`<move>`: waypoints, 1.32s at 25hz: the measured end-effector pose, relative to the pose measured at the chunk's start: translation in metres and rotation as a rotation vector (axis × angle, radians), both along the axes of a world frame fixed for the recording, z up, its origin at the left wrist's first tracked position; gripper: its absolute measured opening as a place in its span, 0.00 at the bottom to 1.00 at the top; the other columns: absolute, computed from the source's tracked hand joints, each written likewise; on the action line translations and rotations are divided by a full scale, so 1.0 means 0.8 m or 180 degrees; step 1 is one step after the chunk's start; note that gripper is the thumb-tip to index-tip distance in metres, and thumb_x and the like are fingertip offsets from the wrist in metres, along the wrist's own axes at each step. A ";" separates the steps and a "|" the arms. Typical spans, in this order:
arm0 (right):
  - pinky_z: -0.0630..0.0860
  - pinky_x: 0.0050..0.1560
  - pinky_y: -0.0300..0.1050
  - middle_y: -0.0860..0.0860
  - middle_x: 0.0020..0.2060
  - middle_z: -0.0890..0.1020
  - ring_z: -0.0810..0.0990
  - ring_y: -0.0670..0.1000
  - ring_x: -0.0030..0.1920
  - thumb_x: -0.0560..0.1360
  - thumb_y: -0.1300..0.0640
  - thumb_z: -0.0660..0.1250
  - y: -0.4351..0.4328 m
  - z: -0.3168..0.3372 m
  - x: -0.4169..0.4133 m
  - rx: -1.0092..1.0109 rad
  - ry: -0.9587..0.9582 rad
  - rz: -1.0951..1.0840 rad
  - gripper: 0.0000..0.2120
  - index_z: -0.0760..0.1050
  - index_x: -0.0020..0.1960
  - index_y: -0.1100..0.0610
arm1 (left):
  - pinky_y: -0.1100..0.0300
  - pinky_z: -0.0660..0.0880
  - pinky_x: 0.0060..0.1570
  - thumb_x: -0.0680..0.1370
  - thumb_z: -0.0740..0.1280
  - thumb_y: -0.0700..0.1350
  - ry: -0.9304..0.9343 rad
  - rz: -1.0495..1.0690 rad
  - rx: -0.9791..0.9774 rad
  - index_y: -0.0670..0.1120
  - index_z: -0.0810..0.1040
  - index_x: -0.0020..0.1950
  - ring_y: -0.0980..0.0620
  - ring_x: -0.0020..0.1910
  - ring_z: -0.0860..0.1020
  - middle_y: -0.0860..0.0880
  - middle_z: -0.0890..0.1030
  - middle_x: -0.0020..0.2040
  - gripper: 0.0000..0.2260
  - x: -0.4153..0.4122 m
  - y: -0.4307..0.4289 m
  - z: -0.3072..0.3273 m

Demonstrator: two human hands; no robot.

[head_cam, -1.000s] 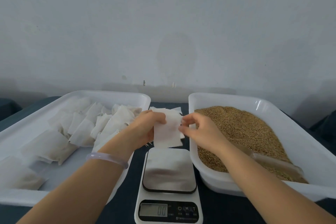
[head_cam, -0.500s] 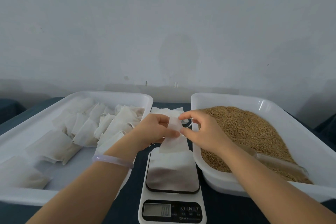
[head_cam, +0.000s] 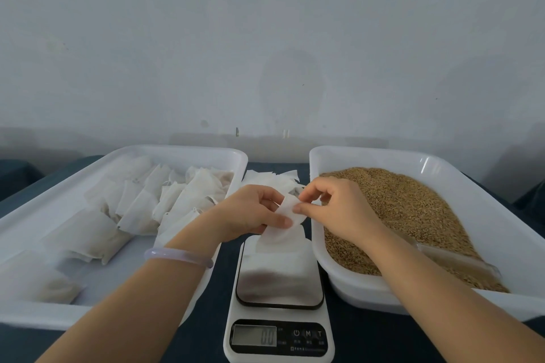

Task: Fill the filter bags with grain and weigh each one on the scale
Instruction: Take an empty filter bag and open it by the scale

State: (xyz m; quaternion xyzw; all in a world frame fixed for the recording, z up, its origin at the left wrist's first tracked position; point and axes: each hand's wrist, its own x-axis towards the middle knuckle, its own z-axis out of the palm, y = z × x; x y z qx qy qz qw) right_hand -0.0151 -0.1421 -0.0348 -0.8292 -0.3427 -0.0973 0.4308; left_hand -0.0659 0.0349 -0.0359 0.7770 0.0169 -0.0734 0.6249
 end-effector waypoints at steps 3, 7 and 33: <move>0.67 0.34 0.25 0.36 0.29 0.79 0.73 0.34 0.31 0.65 0.53 0.77 -0.003 -0.005 0.000 -0.0069 0.0103 0.0063 0.11 0.75 0.32 0.45 | 0.70 0.69 0.23 0.70 0.72 0.30 0.0046 -0.0095 0.0052 0.43 0.76 0.42 0.59 0.25 0.75 0.51 0.78 0.31 0.10 -0.001 -0.001 0.000; 0.67 0.32 0.28 0.41 0.27 0.77 0.72 0.38 0.28 0.69 0.52 0.75 -0.003 -0.012 -0.001 -0.0241 0.0228 0.0276 0.09 0.74 0.35 0.49 | 0.71 0.66 0.23 0.69 0.73 0.32 0.0099 -0.0197 0.0340 0.45 0.75 0.42 0.59 0.25 0.71 0.43 0.70 0.39 0.12 -0.001 0.000 -0.003; 0.67 0.41 0.27 0.37 0.30 0.76 0.73 0.37 0.36 0.78 0.58 0.61 -0.023 0.002 -0.026 -0.0244 0.0140 0.1341 0.14 0.76 0.35 0.48 | 0.61 0.77 0.33 0.72 0.73 0.39 0.0229 -0.1196 -0.0018 0.42 0.77 0.49 0.52 0.34 0.81 0.48 0.83 0.37 0.08 -0.012 -0.017 0.011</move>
